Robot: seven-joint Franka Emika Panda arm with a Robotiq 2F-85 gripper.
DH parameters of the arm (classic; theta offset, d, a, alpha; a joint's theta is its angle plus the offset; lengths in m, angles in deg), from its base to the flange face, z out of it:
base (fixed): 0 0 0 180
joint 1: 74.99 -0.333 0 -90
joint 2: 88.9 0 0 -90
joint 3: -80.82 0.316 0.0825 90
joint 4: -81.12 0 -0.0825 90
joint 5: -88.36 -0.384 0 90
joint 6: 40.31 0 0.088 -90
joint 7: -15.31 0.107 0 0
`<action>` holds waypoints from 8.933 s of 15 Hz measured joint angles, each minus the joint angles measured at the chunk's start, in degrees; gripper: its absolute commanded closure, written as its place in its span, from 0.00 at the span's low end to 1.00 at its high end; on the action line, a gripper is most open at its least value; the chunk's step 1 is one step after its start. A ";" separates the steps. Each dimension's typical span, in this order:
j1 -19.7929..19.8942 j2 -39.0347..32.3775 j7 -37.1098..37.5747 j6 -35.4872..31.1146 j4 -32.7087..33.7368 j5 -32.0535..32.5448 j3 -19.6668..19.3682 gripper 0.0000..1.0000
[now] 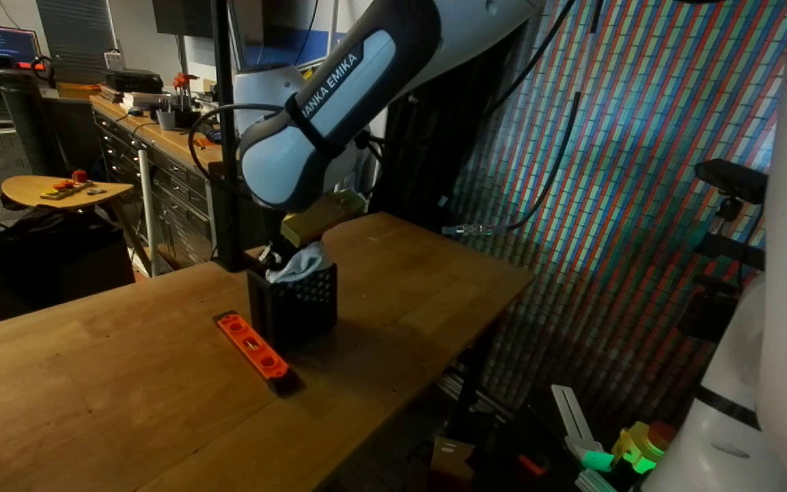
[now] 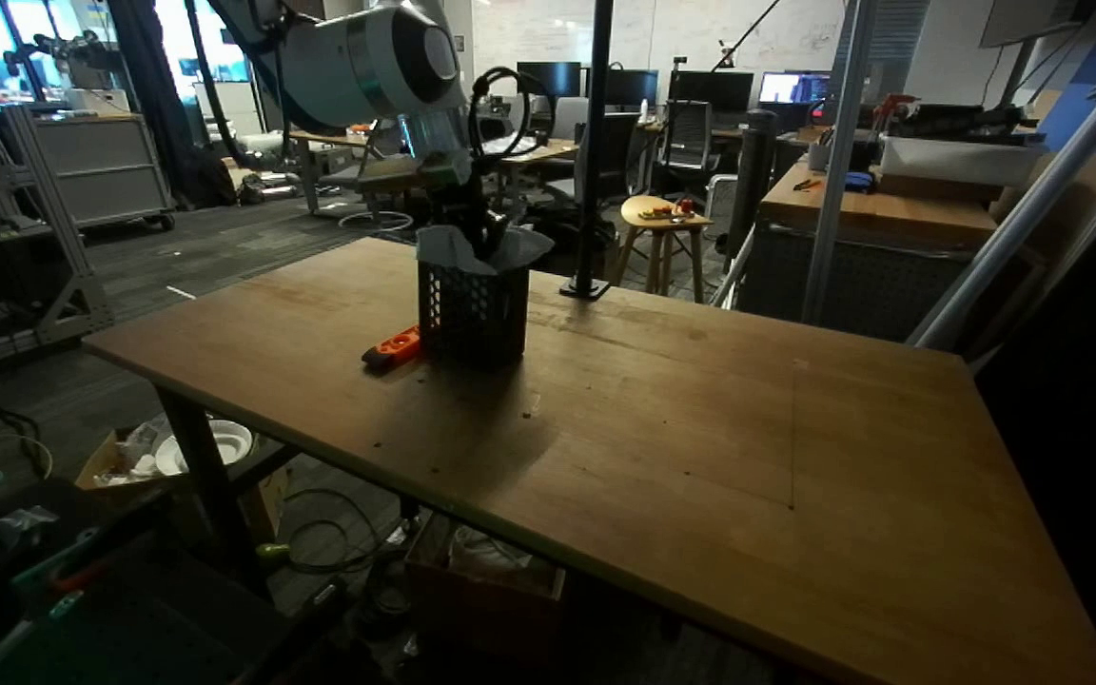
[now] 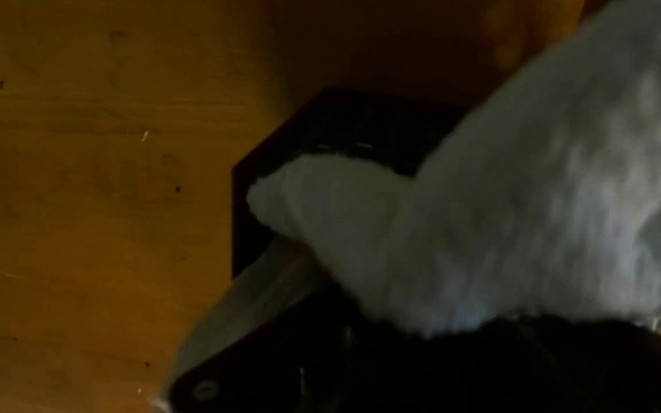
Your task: Put the white towel in the black box
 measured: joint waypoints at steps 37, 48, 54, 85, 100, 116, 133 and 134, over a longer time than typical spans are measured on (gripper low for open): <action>-4.58 15.03 -10.36 2.68 -7.48 -0.14 4.53 0.93; -4.64 21.42 -36.25 -7.12 -19.46 -0.04 6.95 0.93; -4.42 21.52 -45.58 -7.66 -19.64 -0.04 6.07 0.92; -1.41 16.53 -57.67 -12.40 -18.59 -2.67 2.65 0.73; -1.01 11.54 -58.74 -12.43 -13.59 -2.68 3.50 0.92; 1.29 3.78 -60.11 -10.80 -7.97 -8.77 6.17 0.47; -3.70 9.69 -25.92 7.10 -5.39 -2.45 6.34 0.94; -3.74 9.80 -25.50 7.78 -5.28 -2.27 6.34 0.94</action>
